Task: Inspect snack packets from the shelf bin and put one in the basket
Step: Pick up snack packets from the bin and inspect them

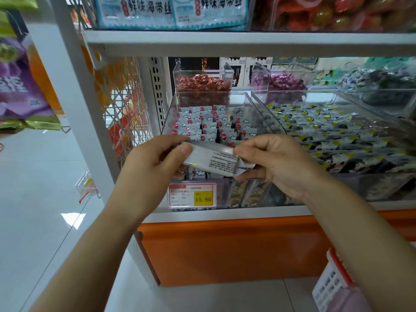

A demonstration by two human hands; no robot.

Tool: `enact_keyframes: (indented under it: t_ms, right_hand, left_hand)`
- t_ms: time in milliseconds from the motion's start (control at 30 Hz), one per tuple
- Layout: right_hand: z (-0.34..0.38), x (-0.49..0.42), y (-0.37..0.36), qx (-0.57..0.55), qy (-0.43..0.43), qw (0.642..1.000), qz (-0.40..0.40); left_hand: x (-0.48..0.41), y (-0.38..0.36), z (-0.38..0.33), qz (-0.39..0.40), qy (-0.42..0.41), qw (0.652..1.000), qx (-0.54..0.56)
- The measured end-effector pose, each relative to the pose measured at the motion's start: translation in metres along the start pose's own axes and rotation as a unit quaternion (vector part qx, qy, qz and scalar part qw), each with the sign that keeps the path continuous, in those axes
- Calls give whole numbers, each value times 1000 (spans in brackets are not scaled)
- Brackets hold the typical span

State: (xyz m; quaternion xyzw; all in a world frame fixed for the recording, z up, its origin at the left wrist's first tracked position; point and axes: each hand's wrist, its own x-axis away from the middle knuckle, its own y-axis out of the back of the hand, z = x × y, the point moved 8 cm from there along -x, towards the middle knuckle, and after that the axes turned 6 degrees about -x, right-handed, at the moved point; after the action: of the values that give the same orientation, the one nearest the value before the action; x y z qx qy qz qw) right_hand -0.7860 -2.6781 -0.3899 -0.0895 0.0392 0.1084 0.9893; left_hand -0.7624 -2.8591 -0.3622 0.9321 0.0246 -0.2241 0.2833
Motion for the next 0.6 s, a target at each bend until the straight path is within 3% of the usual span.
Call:
enact_keyframes:
  t_ms: [267,400,467,533,600]
  right_hand:
    - [0,0,-10,-58,54,997,-3]
    - [14,7,-21,108,155,982,-20]
    - [19,6,-20,108,183,976,-51]
    - [21,2,-14,100,192,972,-89]
    - [24,-1,-8,116,201,965,-120]
  left_hand:
    - [-3,13,6,-109,22,993,-32]
    - [-9,16,9,-129,31,991,-16]
    - [-11,16,9,-127,21,991,-27]
    - [-14,18,9,-132,-6,986,-101]
    - [-18,15,13,-105,-19,964,-243]
